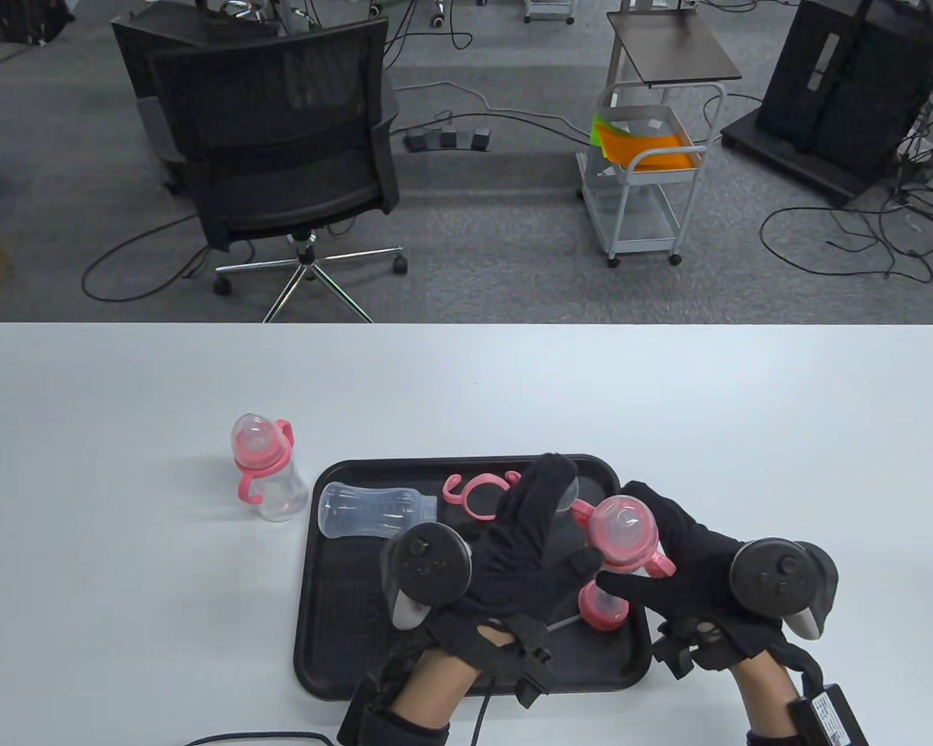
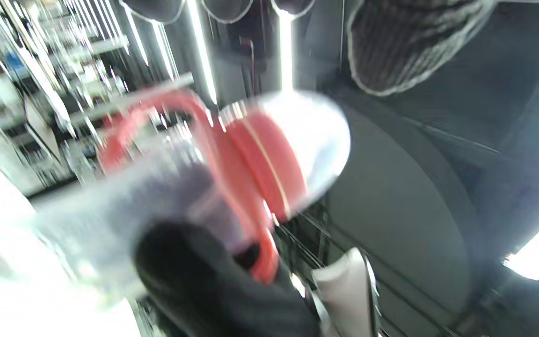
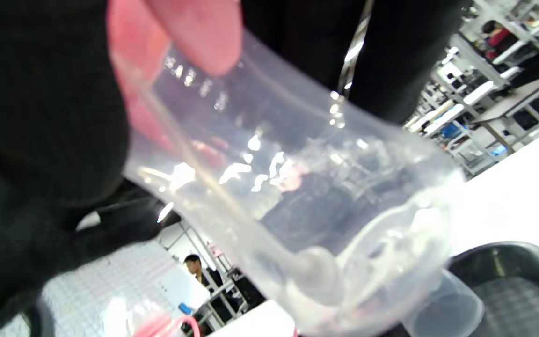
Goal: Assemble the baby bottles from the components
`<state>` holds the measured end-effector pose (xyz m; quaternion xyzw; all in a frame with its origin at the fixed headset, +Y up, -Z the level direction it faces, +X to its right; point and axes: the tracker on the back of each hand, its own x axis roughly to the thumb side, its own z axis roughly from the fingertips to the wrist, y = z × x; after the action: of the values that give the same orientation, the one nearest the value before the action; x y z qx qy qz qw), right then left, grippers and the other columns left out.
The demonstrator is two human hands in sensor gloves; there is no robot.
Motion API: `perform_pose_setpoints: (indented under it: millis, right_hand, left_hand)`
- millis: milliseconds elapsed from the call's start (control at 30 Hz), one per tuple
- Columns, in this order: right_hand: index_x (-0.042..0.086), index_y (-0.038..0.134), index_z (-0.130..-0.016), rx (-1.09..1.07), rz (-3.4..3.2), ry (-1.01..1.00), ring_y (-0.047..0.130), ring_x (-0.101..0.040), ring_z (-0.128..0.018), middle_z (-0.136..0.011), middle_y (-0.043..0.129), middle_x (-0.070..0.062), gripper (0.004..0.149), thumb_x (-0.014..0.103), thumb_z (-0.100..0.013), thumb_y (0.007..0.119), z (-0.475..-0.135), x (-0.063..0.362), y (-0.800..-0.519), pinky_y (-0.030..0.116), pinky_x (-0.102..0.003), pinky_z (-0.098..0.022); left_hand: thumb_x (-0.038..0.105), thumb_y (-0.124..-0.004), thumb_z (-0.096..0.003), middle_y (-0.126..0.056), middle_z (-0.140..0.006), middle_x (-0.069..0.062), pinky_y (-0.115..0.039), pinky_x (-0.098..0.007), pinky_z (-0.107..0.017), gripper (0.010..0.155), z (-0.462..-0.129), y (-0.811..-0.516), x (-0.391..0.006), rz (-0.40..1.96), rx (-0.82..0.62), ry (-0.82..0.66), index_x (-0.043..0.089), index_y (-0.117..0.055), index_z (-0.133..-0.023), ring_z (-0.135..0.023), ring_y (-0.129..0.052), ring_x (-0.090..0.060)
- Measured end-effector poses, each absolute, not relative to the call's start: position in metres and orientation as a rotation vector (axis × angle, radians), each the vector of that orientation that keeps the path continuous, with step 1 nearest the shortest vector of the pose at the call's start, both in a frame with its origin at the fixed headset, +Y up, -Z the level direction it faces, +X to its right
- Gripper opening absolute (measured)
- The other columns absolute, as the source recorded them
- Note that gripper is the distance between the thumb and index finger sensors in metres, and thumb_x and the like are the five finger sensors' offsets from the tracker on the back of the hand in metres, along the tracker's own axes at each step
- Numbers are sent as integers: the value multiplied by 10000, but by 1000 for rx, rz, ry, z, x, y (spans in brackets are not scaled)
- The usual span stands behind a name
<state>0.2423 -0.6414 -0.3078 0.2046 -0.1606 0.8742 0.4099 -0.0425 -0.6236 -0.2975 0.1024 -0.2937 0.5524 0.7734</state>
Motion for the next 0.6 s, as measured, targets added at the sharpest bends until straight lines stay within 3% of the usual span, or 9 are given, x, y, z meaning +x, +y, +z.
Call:
perform_pose_setpoints:
  millis: [100,300,600]
  right_hand:
    - [178,614,-1041,409,2146,-421,923,-340,-867,-973,790,-89,988,499,-237,1090,-318,259,-643,879,-576,-622]
    - [172,594,-1049,214,2061,-397,895,-353,-893,-989,765,-98,992,473,-248,1097,-346,288,-658,851,-595,-648]
    - [204,571,-1057,-12,2028,-316,849,-356,-931,-1014,729,-79,986,439,-263,1106,-385,318,-687,804,-620,-676]
  left_hand:
    - [674,-818,-497,-337,-1217,-73,-390,-785,-721,883,-299,-621,-63,1018,277,-533,310,-372,-1167,-1092,-399,-498]
    - [641,-839,-500,-248,-1229,-58,-285,-773,-750,866,-297,-624,-90,636,229,-338,321,-391,-1169,-1118,-257,-479]
    - [592,-870,-503,-182,-1228,-36,-201,-747,-771,875,-311,-669,-119,487,97,-183,329,-364,-1167,-1122,-153,-446]
